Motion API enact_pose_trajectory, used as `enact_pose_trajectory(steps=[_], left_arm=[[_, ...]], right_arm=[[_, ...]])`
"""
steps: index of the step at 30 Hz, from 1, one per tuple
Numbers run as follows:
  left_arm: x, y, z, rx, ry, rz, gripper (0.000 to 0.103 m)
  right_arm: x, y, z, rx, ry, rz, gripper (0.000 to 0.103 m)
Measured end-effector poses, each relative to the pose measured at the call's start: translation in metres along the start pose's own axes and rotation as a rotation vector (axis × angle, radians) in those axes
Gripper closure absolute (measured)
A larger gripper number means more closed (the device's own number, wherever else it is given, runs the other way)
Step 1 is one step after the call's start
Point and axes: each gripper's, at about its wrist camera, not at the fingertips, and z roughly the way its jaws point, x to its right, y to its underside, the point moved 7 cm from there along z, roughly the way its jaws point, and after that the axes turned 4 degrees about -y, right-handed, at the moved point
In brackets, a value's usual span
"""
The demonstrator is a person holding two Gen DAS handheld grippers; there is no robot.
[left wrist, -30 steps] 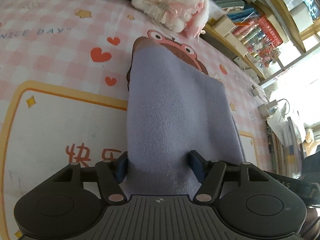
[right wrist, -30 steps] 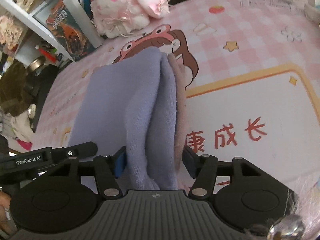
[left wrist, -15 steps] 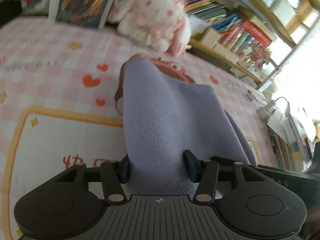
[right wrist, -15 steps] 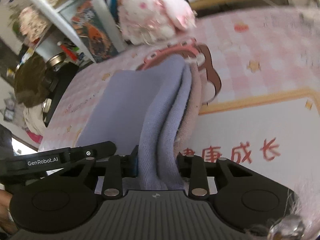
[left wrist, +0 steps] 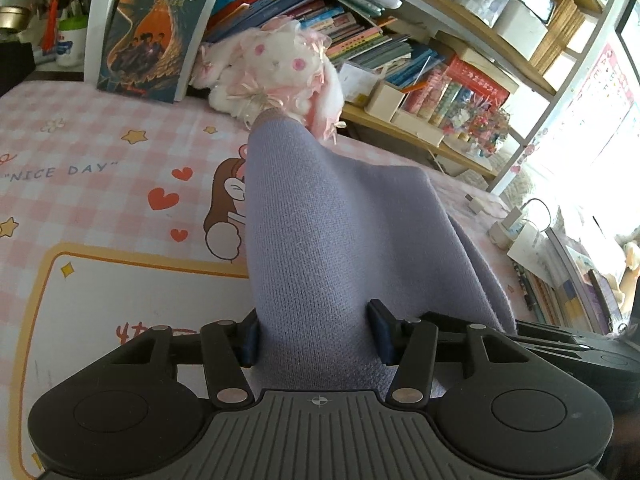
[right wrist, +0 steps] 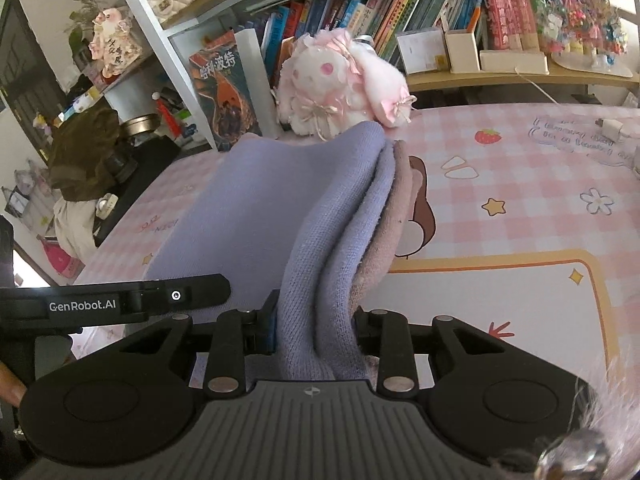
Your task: Fold clothes
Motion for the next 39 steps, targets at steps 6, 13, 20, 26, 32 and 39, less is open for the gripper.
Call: enact_pose_trajectory(steps=[6,13,20,26,32,39], left_arm=[[0.003,0.005,-0.003,-0.003,-0.007,-0.009,0.051],[0.011,0.009,-0.004,-0.001,-0.008,-0.013,0.051],[0.015,0.009,-0.005,0.008,0.007,-0.001,0.051],[0.015,0.007,-0.006,0.011,0.024,0.008,0.051],[0.012,0.005,-0.007,0.014,0.044,0.024,0.051],[-0.015,-0.006,-0.013,-0.002,0.086,0.054,0.051]], right_arm=[[0.000,0.003,-0.005,-0.005,-0.005,-0.008,0.075],[0.004,0.006,-0.013,-0.009,-0.012,-0.012,0.075],[0.007,0.007,-0.023,0.007,-0.006,-0.019,0.075],[0.007,0.007,-0.027,0.019,0.007,-0.017,0.075],[-0.001,0.007,-0.025,0.032,0.027,-0.010,0.075],[-0.024,0.006,-0.014,0.055,0.067,0.011,0.075]])
